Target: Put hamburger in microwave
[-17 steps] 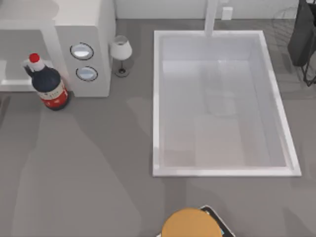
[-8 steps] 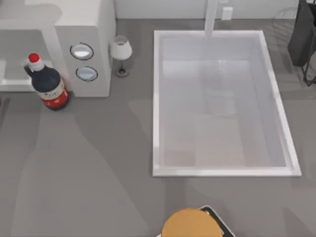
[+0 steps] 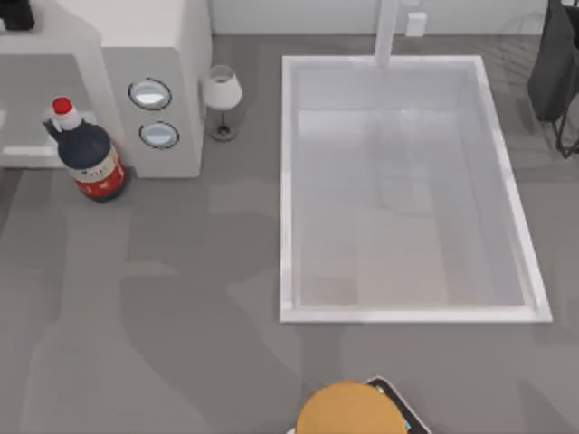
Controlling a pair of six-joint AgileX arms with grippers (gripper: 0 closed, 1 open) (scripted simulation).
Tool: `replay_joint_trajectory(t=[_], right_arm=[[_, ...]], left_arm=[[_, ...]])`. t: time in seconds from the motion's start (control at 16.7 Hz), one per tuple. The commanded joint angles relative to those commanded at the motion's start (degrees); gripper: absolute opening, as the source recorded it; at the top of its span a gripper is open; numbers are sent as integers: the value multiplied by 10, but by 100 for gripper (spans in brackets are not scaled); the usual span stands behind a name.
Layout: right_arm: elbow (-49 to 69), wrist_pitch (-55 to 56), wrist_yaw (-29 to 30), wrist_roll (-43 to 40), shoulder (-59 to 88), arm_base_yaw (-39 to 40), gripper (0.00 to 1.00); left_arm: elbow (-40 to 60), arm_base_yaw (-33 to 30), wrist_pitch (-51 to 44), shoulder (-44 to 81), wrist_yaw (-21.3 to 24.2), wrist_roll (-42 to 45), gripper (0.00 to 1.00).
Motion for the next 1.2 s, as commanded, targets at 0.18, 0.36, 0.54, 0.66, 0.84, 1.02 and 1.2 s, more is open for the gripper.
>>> replay_joint_trajectory(t=[0.18, 0.36, 0.54, 0.66, 0.84, 1.02, 1.2], right_arm=[[0, 0, 0, 0, 0, 0, 100], [0, 0, 0, 0, 0, 0, 100], [0, 0, 0, 0, 0, 0, 100], [0, 0, 0, 0, 0, 0, 100], [0, 0, 0, 0, 0, 0, 100], [0, 0, 0, 0, 0, 0, 100], [0, 0, 0, 0, 0, 0, 100]], left_arm=[[-124, 10, 39, -80, 8, 1, 100], [-194, 18, 70, -137, 14, 1, 100], [-210, 20, 79, -151, 16, 1, 100], [-210, 20, 79, -151, 16, 1, 100], [-201, 16, 69, -155, 15, 1, 100], [-167, 16, 11, -183, 14, 1, 100], [-120, 16, -91, -218, 13, 1, 100]])
